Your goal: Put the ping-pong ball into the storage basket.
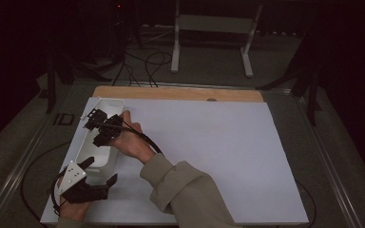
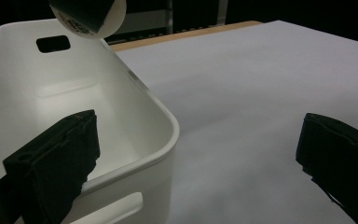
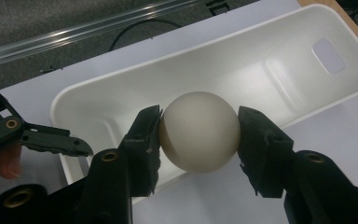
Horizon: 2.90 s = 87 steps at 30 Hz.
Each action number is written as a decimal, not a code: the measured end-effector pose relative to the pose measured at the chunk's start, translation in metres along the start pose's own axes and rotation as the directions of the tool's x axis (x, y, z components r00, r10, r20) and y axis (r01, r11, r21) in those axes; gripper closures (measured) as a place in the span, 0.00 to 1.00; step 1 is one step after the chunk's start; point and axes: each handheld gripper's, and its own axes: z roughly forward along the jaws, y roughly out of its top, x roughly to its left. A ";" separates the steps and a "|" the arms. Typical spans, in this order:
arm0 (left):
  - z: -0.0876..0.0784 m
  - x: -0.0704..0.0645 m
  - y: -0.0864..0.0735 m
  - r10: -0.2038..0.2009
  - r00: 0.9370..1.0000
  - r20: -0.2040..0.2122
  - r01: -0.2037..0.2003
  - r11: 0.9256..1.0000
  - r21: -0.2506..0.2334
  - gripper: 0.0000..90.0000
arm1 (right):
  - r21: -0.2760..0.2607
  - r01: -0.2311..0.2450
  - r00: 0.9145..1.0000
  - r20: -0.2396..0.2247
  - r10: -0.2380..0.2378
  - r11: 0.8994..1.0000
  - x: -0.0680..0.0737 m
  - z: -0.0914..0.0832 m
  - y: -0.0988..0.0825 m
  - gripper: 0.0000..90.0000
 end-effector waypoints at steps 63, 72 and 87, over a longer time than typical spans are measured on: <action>0.000 -0.001 0.000 0.007 1.000 -0.004 -0.007 1.000 0.004 0.00 | 0.011 -0.078 0.997 -0.023 0.079 0.997 -0.003 0.014 -0.006 0.10; 0.000 -0.001 0.000 0.008 1.000 -0.005 -0.008 1.000 0.004 0.00 | 0.009 -0.081 0.997 -0.019 0.081 0.997 -0.005 0.012 -0.009 0.10; 0.000 -0.001 0.000 0.009 1.000 -0.007 -0.009 1.000 0.006 0.00 | -0.010 -0.081 0.996 -0.023 0.081 0.997 -0.010 0.005 -0.018 0.10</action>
